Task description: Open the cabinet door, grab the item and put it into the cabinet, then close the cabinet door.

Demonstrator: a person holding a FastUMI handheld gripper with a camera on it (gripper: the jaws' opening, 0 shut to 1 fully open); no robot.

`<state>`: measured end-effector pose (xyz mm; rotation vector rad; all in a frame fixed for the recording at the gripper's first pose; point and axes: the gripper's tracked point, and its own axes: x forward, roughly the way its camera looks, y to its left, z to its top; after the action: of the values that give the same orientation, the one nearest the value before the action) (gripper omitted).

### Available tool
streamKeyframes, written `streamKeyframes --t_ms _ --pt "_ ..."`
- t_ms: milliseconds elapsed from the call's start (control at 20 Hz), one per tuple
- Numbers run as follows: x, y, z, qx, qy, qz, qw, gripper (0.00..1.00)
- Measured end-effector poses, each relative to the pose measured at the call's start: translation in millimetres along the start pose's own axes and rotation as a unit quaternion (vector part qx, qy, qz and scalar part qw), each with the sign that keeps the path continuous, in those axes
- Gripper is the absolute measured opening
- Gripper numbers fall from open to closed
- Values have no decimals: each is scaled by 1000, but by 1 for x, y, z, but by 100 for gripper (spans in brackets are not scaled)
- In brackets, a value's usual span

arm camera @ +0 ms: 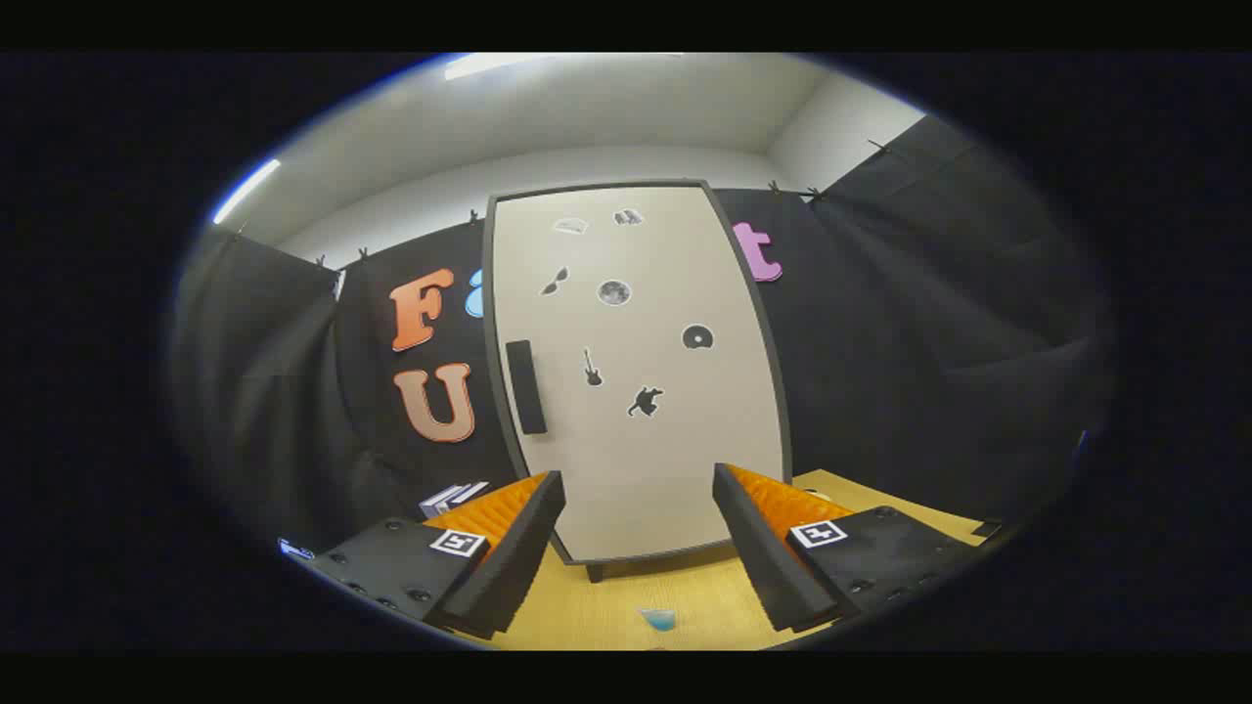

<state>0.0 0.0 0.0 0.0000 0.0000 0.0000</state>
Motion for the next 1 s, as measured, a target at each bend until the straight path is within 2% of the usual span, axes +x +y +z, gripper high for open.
streamKeyframes --t_ms 700,1000 --pt "17 8 -4 5 5 7 1000 97" --pt "70 35 12 0 6 39 999 97"
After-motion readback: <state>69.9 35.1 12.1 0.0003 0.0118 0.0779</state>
